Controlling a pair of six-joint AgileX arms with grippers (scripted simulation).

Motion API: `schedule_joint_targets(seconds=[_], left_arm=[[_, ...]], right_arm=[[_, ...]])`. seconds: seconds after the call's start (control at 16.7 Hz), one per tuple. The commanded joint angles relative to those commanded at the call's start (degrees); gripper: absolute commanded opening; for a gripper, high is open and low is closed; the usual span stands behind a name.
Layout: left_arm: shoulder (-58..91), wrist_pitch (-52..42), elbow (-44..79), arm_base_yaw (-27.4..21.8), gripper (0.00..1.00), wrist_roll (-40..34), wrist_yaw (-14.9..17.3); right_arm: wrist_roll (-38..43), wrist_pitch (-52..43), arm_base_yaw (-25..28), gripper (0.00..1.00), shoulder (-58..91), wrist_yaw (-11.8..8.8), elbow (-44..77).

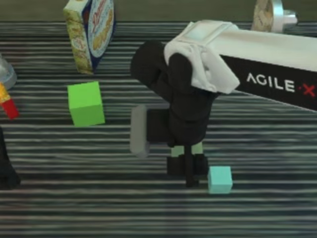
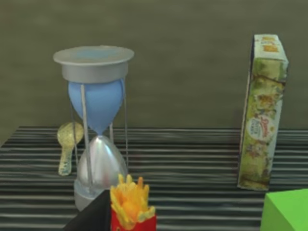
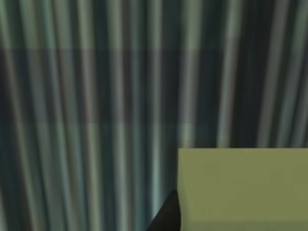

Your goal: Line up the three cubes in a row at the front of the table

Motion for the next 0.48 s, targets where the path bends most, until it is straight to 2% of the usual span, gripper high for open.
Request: schedule_joint_targets(seconds=[0.48], left_arm=[[0.0, 0.0, 0.0, 0.0, 1.00, 0.0, 0.0]], right_arm=[[-0.1, 13.2, 0.2, 0.00, 3.5, 0.1, -9.3]])
